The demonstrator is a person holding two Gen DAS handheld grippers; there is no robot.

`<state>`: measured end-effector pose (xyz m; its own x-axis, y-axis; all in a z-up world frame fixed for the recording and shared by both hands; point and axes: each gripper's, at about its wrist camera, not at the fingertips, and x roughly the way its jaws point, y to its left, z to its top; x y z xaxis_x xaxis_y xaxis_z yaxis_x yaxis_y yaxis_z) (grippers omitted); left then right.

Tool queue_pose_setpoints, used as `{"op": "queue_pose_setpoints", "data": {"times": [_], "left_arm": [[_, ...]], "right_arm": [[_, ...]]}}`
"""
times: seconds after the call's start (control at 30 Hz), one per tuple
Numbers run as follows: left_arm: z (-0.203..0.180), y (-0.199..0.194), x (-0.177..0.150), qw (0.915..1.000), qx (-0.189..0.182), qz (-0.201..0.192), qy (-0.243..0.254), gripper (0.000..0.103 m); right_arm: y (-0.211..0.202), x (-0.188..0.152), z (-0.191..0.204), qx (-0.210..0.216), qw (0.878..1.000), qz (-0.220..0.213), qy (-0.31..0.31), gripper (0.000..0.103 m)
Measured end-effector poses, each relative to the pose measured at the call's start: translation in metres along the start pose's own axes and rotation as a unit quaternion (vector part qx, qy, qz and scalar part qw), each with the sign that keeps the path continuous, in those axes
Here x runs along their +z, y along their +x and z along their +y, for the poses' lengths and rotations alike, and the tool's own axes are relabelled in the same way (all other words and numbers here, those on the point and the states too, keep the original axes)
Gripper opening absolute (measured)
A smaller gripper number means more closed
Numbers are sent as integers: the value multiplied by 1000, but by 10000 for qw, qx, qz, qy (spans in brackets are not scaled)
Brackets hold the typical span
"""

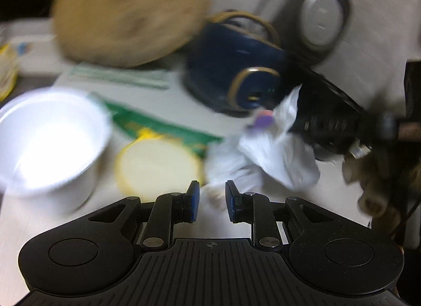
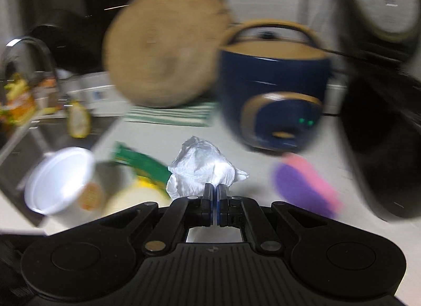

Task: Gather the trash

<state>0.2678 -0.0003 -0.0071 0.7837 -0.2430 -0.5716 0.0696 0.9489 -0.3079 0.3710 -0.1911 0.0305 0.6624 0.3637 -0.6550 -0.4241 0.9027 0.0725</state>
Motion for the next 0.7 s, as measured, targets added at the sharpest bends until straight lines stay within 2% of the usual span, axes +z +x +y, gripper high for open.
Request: {"op": "queue_pose_setpoints", "data": {"times": [0.07, 0.13, 0.2, 0.23, 0.27, 0.37, 0.5, 0.6, 0.7], "left_arm": [[-16, 13, 5, 9989, -69, -48, 456, 24], [-32, 31, 9, 9955, 10, 96, 945, 25], [-39, 53, 9, 9917, 245, 301, 1227, 25], [-40, 65, 8, 9899, 378, 427, 1300, 25], [-40, 71, 7, 9887, 458, 526, 1326, 25], [-39, 83, 2, 9877, 489, 698, 1311, 28], [-37, 87, -2, 9864, 290, 834, 1389, 30], [-36, 83, -6, 9836, 209, 971, 1509, 32], [-31, 68, -13, 9849, 243, 1058, 1346, 35]], "right_arm": [[-3, -14, -16, -186, 9997, 21, 140, 5], [-2, -29, -30, -222, 9990, 70, 374, 9], [2, -41, -39, -251, 9978, 151, 589, 25], [4, -49, -43, -293, 9972, 178, 671, 38], [5, -57, -48, -330, 9967, 194, 718, 47], [12, -79, -52, -437, 9948, 360, 847, 49], [16, -97, -57, -557, 9914, 493, 1081, 49], [13, -100, -57, -662, 9902, 399, 1162, 53], [8, -98, -57, -687, 9898, 249, 1222, 53]]}}
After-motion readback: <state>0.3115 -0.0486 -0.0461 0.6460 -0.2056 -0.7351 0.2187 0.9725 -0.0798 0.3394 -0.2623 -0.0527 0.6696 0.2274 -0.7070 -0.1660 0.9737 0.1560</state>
